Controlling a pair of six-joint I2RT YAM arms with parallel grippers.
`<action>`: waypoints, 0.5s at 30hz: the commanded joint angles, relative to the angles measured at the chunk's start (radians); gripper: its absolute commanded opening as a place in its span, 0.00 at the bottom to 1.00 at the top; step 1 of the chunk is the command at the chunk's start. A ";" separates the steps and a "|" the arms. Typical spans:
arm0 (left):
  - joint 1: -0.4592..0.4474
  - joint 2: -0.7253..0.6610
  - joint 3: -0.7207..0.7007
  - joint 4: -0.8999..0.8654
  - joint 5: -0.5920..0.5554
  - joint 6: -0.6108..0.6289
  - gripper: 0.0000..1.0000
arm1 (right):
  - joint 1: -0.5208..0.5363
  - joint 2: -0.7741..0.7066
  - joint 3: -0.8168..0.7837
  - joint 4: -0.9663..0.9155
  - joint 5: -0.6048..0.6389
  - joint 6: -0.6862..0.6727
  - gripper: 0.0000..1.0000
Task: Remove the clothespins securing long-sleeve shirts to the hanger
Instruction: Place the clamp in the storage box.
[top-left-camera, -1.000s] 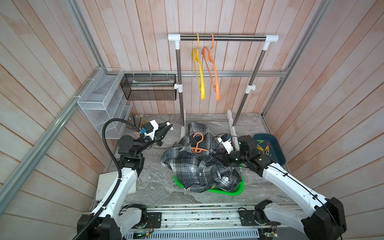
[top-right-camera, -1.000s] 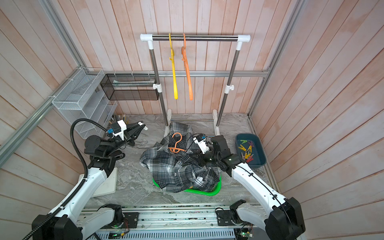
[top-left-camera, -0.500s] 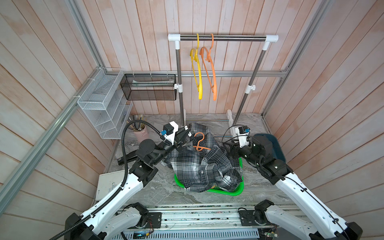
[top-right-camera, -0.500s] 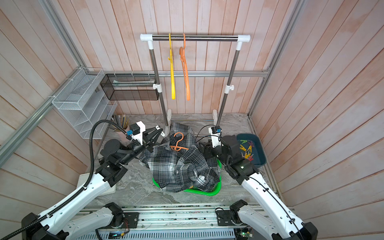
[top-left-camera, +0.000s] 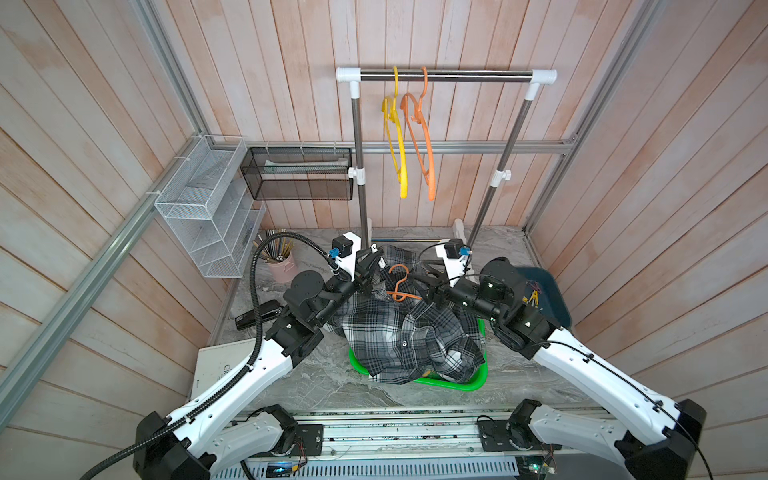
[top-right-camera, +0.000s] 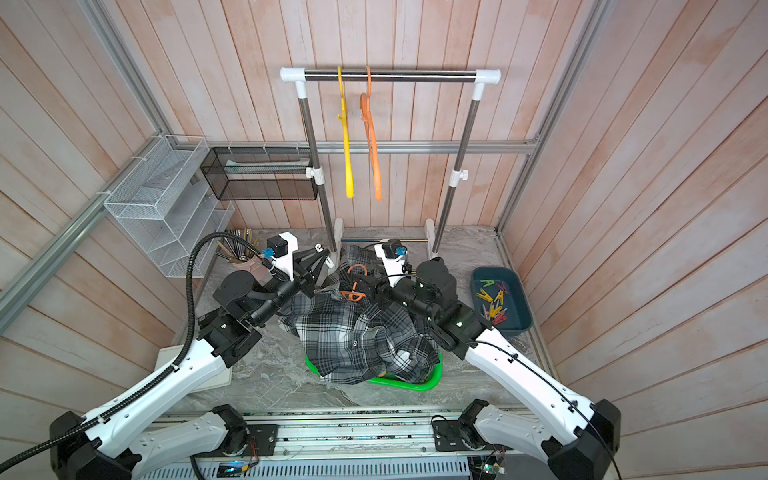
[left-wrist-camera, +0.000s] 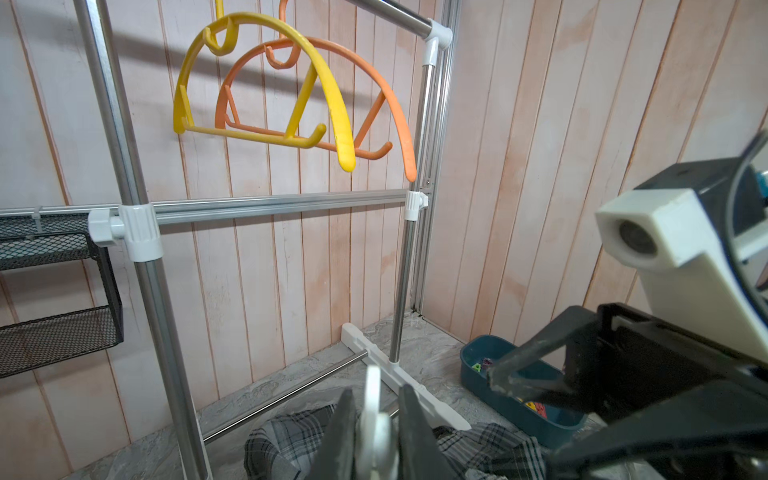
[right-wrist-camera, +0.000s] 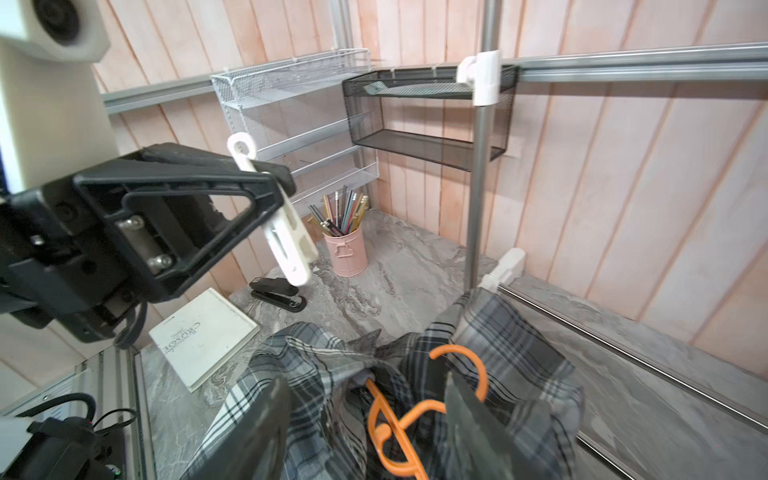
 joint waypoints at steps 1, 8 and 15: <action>-0.005 0.006 0.034 -0.002 -0.009 -0.037 0.00 | 0.029 0.062 0.039 0.134 -0.044 0.000 0.59; -0.006 0.013 0.038 -0.010 -0.011 -0.032 0.00 | 0.047 0.175 0.086 0.217 -0.080 0.022 0.58; -0.006 0.026 0.035 -0.011 -0.005 -0.045 0.00 | 0.049 0.244 0.141 0.242 -0.048 0.027 0.52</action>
